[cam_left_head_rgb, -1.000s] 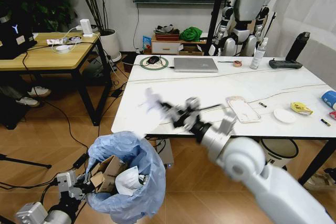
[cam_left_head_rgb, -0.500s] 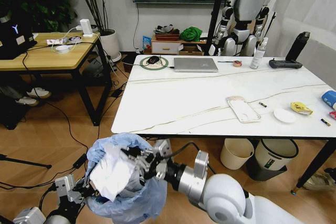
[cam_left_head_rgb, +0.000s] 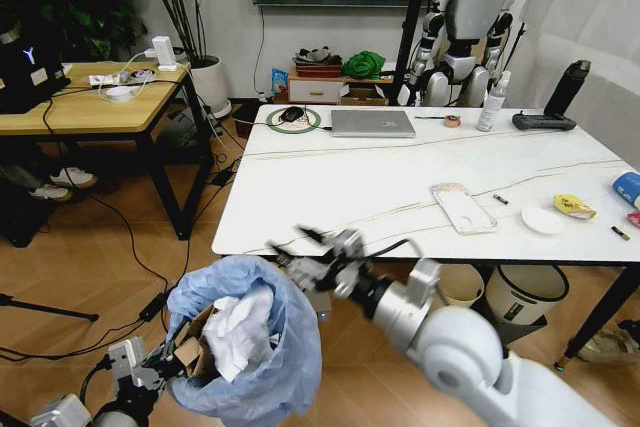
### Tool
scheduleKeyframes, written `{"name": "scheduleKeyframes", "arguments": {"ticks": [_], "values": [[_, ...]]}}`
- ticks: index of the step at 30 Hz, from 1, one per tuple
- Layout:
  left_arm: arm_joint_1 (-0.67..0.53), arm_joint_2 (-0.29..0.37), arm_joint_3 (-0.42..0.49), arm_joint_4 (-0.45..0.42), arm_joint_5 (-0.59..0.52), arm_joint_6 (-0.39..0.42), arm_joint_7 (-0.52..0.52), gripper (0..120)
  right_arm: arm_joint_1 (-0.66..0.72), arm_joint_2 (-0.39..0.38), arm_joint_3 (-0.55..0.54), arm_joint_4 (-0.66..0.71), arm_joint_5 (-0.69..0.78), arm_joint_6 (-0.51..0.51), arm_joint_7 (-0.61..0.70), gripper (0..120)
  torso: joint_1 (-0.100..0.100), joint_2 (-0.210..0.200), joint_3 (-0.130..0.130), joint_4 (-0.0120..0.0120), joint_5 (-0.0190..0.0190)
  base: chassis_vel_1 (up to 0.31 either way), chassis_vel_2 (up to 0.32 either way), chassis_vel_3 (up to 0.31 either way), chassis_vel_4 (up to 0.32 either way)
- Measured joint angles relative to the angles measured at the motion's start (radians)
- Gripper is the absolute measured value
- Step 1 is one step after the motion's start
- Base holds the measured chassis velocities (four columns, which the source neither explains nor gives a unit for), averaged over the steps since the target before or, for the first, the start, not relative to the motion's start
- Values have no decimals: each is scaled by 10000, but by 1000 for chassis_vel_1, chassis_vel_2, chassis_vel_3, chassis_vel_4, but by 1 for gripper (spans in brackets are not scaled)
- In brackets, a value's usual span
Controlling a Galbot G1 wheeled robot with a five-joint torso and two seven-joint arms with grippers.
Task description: Pick up the trash bin and place the trash from the table into it.
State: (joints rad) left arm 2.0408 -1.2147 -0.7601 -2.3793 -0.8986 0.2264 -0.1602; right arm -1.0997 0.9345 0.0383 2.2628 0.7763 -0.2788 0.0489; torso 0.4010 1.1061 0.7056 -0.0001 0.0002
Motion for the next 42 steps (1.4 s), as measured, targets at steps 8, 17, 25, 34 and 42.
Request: {"name": "scheduleKeyframes", "arguments": {"ticks": [8,17,25,34,42], "values": [[-285,343,161,176,-20,-7,-74,0,-2286,229,2840,114,-305,325,911,100,0,0,-1,0,-1,0,0,0,0],[-865,687,627,593,97,-92,-61,0,-4817,1918,5971,-1432,-2626,2750,645,100,0,1,-1,-1,-2,0,0,0,0],[-1114,843,1184,949,255,-155,18,0,-5847,3703,6682,-1643,-3634,3887,-27,100,-1,1,-2,2,-1,0,0,0,0],[-1395,982,1727,1598,460,-291,230,0,-6592,5698,6837,-1577,-4698,4778,-938,100,-1,1,-1,1,-3,0,0,0,0],[-1421,1009,1809,1638,480,-369,356,0,-6547,6192,6754,-1673,-4961,5052,-1223,100,-1,2,-1,2,-4,-14,-18,17,18]]}}
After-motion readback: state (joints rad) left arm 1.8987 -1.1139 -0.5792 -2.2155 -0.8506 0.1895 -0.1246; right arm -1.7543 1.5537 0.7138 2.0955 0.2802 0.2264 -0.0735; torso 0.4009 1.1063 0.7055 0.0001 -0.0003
